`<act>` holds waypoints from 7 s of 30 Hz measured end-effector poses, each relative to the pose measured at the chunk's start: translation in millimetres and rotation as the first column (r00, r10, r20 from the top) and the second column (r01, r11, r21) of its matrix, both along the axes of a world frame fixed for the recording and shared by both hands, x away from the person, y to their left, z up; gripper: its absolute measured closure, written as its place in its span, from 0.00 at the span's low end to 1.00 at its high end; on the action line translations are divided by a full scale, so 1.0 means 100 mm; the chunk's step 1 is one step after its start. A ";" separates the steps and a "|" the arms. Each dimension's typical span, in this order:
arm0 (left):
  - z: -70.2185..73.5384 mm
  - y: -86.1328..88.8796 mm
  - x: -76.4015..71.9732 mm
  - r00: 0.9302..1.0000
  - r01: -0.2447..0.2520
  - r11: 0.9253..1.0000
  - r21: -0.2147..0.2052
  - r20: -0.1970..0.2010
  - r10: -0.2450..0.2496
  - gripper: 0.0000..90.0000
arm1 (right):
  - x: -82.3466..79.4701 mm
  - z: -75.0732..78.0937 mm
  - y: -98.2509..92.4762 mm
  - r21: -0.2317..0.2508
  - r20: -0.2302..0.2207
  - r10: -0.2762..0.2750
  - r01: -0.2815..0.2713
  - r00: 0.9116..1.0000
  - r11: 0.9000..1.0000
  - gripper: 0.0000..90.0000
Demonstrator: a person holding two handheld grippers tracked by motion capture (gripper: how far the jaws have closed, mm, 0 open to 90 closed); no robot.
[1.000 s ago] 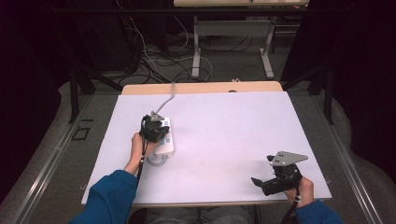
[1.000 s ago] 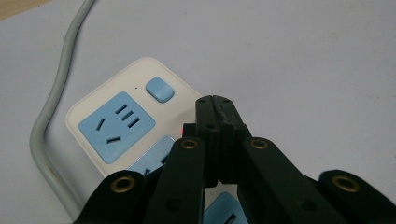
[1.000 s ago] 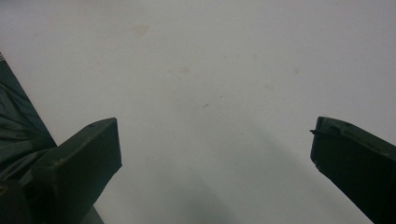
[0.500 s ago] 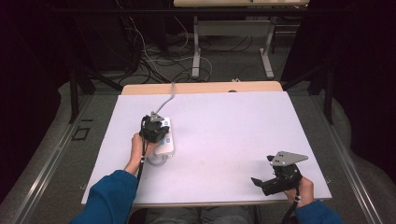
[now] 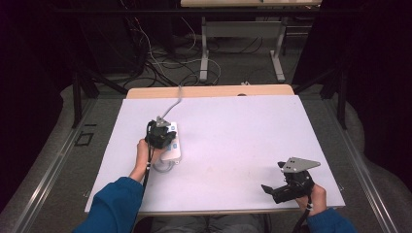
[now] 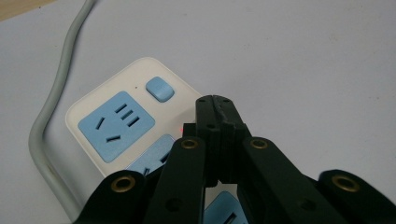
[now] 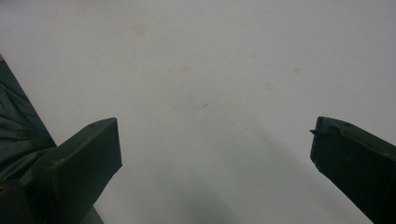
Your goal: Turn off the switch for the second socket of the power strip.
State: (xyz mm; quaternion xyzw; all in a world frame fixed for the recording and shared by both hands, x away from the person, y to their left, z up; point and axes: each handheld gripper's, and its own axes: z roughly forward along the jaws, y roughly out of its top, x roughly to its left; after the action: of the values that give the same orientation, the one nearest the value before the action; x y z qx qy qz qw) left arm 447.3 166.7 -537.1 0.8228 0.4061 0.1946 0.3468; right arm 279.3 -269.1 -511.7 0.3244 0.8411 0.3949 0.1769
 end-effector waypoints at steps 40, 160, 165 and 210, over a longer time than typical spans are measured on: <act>-0.03 0.00 -0.01 1.000 -0.001 1.000 -0.006 0.013 0.001 1.00 | 0.01 -0.01 0.01 0.000 0.002 0.002 -0.002 1.000 1.000 0.01; 0.12 -0.04 -0.06 0.999 -0.016 1.000 0.023 0.046 0.015 1.00 | 0.00 0.00 0.01 -0.003 -0.002 0.007 -0.007 1.000 1.000 0.02; 0.19 -0.05 -0.08 0.999 -0.028 0.999 0.018 0.040 0.027 0.74 | 0.00 0.00 0.00 -0.001 0.000 0.007 -0.007 1.000 1.000 0.02; 0.49 0.35 -0.72 0.999 -0.018 0.998 0.055 0.031 0.017 0.00 | 0.00 0.00 0.00 0.001 -0.010 0.004 -0.004 1.000 1.000 0.02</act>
State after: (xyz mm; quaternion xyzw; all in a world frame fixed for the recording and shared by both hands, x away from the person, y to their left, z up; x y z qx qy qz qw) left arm 374.9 202.1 -488.2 0.8254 0.4025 0.2213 0.3282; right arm 279.6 -269.4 -511.9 0.3249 0.8424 0.3940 0.1719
